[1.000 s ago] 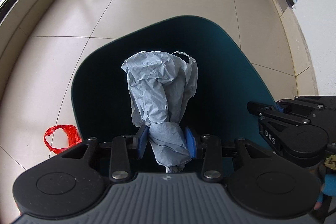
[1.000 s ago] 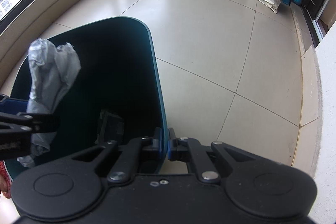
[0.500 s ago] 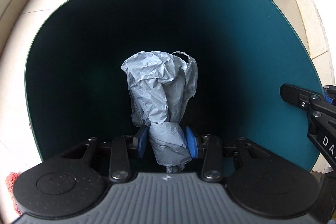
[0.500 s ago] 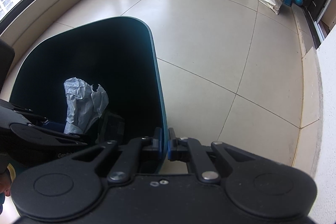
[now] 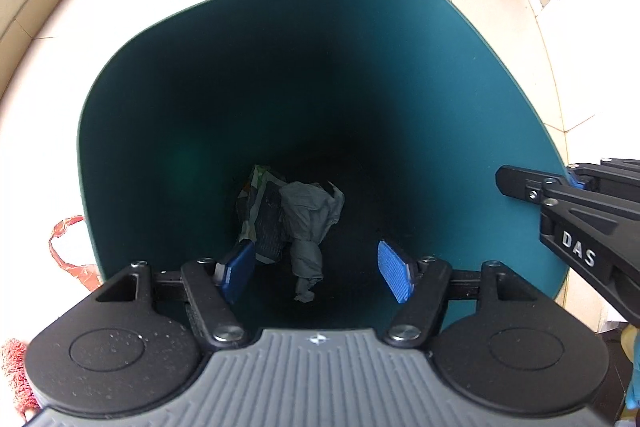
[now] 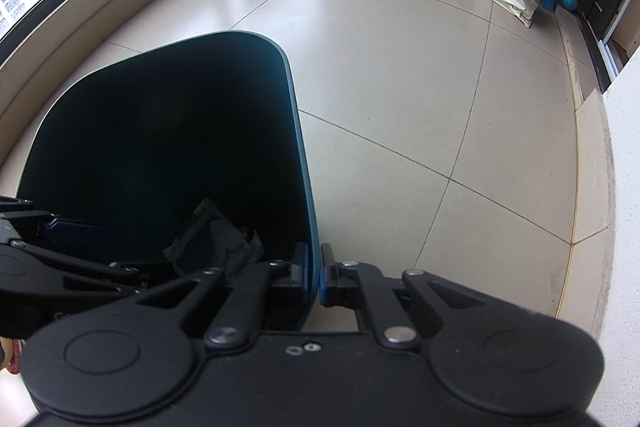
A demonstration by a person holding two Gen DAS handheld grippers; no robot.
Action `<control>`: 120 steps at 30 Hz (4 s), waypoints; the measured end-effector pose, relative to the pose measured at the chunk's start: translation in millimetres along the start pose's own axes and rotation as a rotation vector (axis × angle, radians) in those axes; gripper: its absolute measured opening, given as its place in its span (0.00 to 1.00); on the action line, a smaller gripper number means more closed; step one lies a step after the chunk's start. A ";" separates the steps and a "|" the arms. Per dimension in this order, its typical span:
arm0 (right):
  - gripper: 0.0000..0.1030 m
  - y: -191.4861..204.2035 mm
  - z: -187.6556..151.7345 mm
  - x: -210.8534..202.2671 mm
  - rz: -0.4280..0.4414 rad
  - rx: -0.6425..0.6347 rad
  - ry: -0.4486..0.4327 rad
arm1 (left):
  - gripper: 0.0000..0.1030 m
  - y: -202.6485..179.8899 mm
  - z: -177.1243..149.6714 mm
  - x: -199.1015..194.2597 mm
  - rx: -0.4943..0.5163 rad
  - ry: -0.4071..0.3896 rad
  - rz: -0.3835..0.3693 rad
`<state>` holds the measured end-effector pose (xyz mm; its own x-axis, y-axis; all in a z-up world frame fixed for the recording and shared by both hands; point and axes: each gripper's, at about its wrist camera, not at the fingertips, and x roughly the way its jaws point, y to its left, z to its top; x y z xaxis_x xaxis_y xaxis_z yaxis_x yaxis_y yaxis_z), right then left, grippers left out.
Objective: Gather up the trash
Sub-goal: 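Return the left tool to the pile and grasp the white tissue, then carry the white tissue with the left tool into the bin and release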
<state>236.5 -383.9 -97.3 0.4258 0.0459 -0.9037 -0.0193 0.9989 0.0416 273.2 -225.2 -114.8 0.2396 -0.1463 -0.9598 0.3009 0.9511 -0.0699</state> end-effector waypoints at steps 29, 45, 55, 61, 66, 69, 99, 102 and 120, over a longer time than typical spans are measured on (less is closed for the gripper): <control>0.04 3.4 0.9 -0.4 -0.011 -0.007 0.003 | 0.76 62.9 -65.0 -130.8 -0.086 -0.268 0.022; 0.05 3.0 0.6 2.9 -0.010 -0.012 0.009 | 0.76 136.7 -135.3 -41.9 -0.151 -0.063 0.076; 0.05 -1.9 0.1 3.9 -0.001 -0.002 0.020 | 0.76 192.8 -188.4 77.9 -0.290 0.189 0.052; 0.06 -3.2 0.1 5.4 0.004 -0.003 0.021 | 0.76 198.5 -191.2 114.5 -0.236 0.239 0.080; 0.06 -2.0 0.5 6.1 0.004 -0.005 0.023 | 0.76 199.6 -187.0 133.2 -0.232 0.239 0.083; 0.06 -3.5 0.9 6.1 0.011 0.002 0.025 | 0.76 199.4 -186.7 141.2 -0.229 0.236 0.090; 0.06 -6.3 -0.8 5.9 0.022 0.018 0.017 | 0.29 185.6 -179.3 87.5 -0.227 0.186 0.190; 0.06 -6.5 -0.9 6.4 0.023 0.022 0.017 | 0.29 182.2 -171.3 65.1 -0.230 0.166 0.187; 0.05 -7.7 0.4 6.5 0.020 0.029 0.021 | 0.29 129.1 -114.7 -79.1 -0.149 -0.028 0.106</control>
<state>239.8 -391.3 -103.3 0.4067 0.0665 -0.9111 -0.0018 0.9974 0.0720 187.2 -59.7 -79.1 0.2890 -0.0488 -0.9561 0.1327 0.9911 -0.0105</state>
